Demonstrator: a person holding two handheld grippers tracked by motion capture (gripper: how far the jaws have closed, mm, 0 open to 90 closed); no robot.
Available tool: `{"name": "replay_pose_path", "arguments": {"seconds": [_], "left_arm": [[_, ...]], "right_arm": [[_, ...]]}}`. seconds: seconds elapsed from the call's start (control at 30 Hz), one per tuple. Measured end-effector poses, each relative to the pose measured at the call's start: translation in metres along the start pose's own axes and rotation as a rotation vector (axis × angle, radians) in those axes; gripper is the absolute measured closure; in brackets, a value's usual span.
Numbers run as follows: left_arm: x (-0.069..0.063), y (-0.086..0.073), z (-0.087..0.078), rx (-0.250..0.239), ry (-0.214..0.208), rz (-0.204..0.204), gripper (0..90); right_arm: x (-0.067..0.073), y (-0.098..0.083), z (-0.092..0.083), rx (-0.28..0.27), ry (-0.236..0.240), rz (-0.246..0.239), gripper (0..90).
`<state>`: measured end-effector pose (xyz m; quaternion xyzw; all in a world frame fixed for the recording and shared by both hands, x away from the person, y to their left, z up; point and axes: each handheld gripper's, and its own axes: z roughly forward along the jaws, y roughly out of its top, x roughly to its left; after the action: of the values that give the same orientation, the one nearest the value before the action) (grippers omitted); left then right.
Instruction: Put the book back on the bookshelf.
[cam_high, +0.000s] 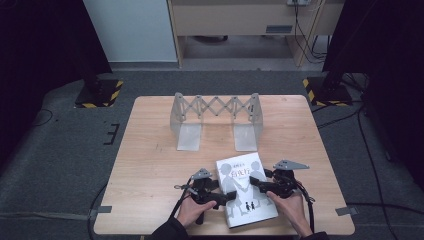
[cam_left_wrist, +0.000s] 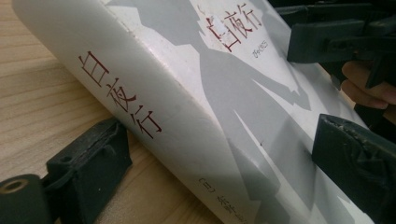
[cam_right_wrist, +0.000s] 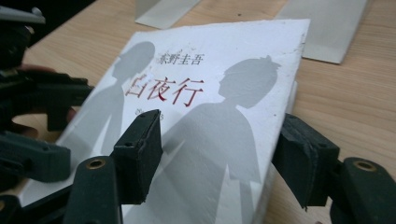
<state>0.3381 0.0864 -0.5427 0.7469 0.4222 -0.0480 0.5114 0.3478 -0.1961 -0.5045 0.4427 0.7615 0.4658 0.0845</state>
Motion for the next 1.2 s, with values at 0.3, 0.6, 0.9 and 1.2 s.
{"name": "replay_pose_path", "arguments": {"seconds": [0.3, 0.6, 0.9, 1.2], "left_arm": [[-0.001, 0.000, 0.001, -0.008, 0.005, -0.009, 4.2], [-0.001, 0.000, 0.001, -0.010, 0.007, -0.011, 3.9], [-0.006, 0.000, 0.005, -0.002, 0.026, 0.003, 0.0], [-0.007, -0.001, 0.005, -0.004, 0.030, 0.000, 0.0]], "right_arm": [[-0.002, -0.011, -0.002, 0.026, -0.018, 0.002, 22.5], [-0.007, -0.015, 0.003, 0.024, 0.012, 0.063, 19.0], [-0.007, -0.016, 0.004, 0.023, 0.069, 0.088, 27.4], [-0.007, -0.017, 0.005, 0.022, 0.075, 0.101, 27.6]]}}
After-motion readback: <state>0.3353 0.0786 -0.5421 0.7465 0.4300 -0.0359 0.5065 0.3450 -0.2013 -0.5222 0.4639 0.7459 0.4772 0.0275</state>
